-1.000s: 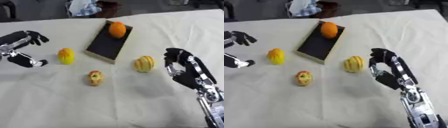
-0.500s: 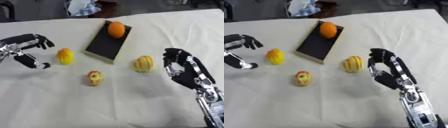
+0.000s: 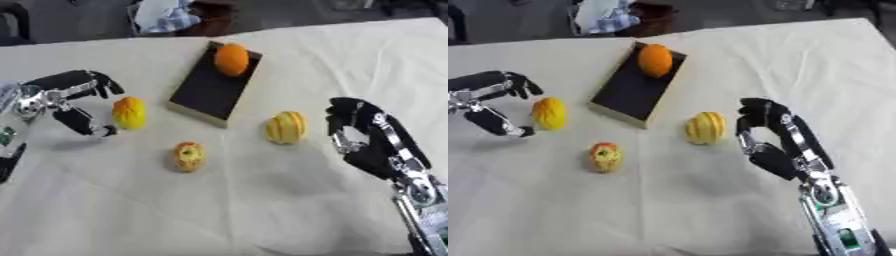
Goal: Pick up objects on the table and place them in the box.
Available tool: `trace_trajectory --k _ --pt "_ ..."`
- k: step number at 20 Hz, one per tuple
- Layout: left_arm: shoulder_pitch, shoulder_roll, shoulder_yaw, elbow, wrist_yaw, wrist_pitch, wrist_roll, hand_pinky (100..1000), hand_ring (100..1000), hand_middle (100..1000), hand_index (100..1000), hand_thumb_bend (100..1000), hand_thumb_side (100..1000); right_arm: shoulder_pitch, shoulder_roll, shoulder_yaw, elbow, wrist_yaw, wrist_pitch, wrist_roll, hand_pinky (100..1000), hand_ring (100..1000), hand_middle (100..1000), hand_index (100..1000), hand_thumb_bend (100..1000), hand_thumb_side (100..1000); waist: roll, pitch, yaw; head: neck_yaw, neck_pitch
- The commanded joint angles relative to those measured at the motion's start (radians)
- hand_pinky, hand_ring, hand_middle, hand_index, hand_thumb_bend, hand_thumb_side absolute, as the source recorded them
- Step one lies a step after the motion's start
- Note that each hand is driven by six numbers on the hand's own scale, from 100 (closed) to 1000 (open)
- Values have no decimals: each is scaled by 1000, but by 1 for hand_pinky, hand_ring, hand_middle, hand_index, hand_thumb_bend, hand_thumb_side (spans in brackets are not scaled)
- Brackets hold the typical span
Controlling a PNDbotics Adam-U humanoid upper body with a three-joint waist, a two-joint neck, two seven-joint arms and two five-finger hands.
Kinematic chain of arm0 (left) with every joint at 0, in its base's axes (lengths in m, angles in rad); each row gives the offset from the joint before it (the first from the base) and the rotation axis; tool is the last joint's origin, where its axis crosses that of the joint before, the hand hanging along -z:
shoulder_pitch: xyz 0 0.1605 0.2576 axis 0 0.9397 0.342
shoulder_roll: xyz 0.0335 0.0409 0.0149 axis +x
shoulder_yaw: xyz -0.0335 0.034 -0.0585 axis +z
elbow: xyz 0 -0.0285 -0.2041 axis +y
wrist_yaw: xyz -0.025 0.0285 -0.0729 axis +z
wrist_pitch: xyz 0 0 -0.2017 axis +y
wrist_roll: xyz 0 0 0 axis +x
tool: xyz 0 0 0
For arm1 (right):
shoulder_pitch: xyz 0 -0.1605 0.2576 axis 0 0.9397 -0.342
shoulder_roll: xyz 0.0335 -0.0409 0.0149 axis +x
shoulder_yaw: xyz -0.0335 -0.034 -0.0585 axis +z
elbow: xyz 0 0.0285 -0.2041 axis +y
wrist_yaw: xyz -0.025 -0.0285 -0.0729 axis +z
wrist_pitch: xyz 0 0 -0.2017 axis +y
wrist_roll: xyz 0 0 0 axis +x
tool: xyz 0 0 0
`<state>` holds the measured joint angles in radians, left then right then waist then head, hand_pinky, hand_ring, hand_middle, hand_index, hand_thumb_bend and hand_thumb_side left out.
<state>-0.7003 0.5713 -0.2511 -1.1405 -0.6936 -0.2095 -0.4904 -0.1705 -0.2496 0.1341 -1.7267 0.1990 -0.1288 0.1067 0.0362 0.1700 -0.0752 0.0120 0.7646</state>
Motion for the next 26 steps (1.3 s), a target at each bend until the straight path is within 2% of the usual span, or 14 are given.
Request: trace_trajectory --k 1,4,7,12,15,20,26 --pt "-30 -4 11 23 -48 1 37 775 743 764 857 505 186 -8 -4 0 -13 -8 -1 3 733 710 684 814 100 385 -5 -31 -2 6 2" --pt "-36 -32 16 55 -92 0 73 756 708 737 838 478 149 -9 -2 1 -13 -9 -1 4 733 710 684 814 100 386 -5 -30 -5 8 1" --pt "-37 -55 21 78 -124 3 120 721 638 665 792 427 103 -9 0 2 -13 -9 -1 5 733 710 684 814 100 387 -5 -30 -8 10 1" --pt "-40 -73 33 80 -129 17 206 645 513 524 680 334 100 -10 0 2 -12 -9 -1 6 734 710 684 814 100 389 -4 -29 -12 11 1" --pt "-45 -74 38 72 -111 34 260 619 463 470 629 305 100 -11 1 3 -12 -9 -1 7 734 710 684 814 100 389 -4 -28 -14 12 0" --pt "-71 -73 36 61 -80 51 339 619 450 455 616 300 100 -14 1 6 -13 -11 -2 9 734 711 684 814 100 390 -6 -26 -21 14 -2" --pt "-144 -104 20 68 -83 45 349 637 468 472 633 318 100 -24 5 17 -15 -15 -4 20 734 710 684 814 100 389 -8 -18 -45 28 -12"
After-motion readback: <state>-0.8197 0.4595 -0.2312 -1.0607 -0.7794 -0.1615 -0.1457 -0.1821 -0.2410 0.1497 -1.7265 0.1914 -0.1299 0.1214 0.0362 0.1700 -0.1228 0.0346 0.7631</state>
